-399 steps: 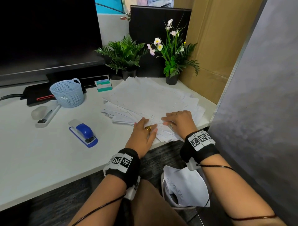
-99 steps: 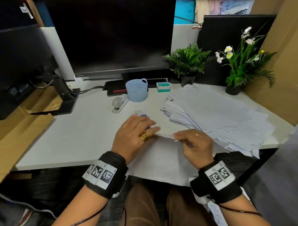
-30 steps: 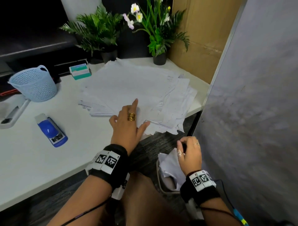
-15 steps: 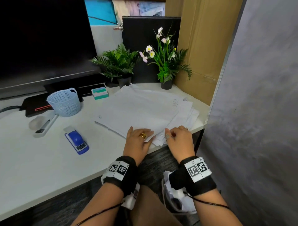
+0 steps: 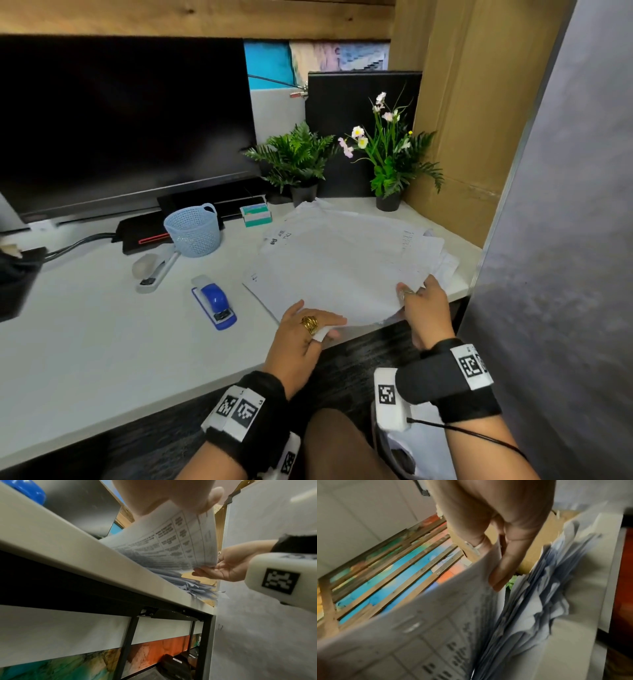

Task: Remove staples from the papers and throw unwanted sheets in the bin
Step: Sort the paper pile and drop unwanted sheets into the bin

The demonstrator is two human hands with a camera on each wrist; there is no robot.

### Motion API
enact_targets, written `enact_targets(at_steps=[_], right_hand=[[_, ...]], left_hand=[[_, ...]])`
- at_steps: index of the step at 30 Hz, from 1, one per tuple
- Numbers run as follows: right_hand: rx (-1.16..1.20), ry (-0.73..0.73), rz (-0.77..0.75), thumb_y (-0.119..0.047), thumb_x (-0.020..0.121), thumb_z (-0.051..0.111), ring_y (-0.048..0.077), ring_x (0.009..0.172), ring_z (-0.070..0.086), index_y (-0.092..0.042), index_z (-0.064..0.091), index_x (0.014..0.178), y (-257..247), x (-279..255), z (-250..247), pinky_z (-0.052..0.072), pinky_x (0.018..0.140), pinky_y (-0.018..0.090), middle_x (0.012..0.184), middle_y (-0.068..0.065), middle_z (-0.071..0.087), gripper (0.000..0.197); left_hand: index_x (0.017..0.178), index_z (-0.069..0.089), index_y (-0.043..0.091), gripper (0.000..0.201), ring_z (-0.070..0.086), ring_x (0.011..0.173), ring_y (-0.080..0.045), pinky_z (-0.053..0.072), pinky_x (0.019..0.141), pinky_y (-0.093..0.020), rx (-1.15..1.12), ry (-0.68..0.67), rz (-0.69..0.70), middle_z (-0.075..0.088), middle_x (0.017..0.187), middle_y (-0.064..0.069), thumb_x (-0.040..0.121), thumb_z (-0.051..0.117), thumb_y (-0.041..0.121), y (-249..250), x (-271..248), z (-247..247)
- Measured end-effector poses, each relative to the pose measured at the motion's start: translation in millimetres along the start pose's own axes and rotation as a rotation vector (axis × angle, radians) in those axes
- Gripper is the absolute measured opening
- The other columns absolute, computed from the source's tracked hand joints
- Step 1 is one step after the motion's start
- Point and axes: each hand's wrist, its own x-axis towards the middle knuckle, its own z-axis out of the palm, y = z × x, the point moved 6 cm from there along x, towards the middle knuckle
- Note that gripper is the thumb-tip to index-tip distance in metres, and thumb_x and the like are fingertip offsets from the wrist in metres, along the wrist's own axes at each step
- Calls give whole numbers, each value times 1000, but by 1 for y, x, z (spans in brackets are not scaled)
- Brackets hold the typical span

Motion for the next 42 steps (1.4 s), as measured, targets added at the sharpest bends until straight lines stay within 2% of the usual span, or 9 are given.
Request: enact_targets(at_steps=[4,8,11,18,23,28,33,36,42], right_hand=[[-35,37,-160,0,94,46,22,125,47,-10,42,137,-14,-12,2,34,111,40,135,7,51,44],[99,124,-213,-1,95,46,23,125,48,-10,43,137,-26,-14,-12,36,110,44,134,9,52,43],[207,114,-238,-1,96,46,23,119,54,-11,43,136,-36,-19,-20,39,107,45,129,9,56,41],[207,-153,-209,3,94,46,20,119,55,-11,42,137,-33,-40,10,39,107,43,128,7,57,45],[189,-376,-191,7,93,46,11,106,62,-18,52,123,-35,-51,36,47,98,31,114,-1,64,39],[-302,-218,-370,-15,92,56,18,96,55,-13,56,111,-39,-61,68,46,84,31,102,0,60,20],[-513,-261,-685,-19,89,56,14,89,51,-16,62,97,-98,-75,139,41,73,27,92,-1,60,10],[-738,-488,-613,-24,92,52,24,99,57,-7,64,102,-111,-67,209,46,85,32,105,11,64,23],[-1145,-821,-495,-39,100,34,30,122,49,-3,49,129,-98,-97,284,38,99,34,136,16,50,48]], left_hand=[[113,52,46,55,34,115,22,2,112,-14,119,-274,23,47,117,33,79,23,79,5,-4,0],[117,60,38,43,40,121,0,29,108,-40,275,-141,39,53,128,17,88,38,60,9,27,-35],[118,61,31,35,39,122,-9,35,104,-40,321,58,45,51,131,9,87,51,44,21,52,-73],[130,51,25,51,21,139,-19,-4,115,-37,646,225,27,38,145,-1,86,54,51,43,49,-111],[121,58,31,42,53,112,-13,-11,111,-45,789,56,-128,63,108,8,93,37,56,26,29,-123],[97,70,19,20,65,92,-18,37,94,-28,558,7,-304,71,96,5,90,58,34,-20,-7,-141],[90,66,21,20,64,85,-18,36,84,-30,637,-67,-425,70,90,3,93,53,35,-53,-39,-155],[91,64,25,24,61,87,-15,25,80,-27,705,-127,-451,67,92,7,96,45,39,-59,-45,-157],[97,63,23,25,60,93,-18,36,86,-32,680,-194,-532,67,100,5,98,40,35,-71,-53,-155]])
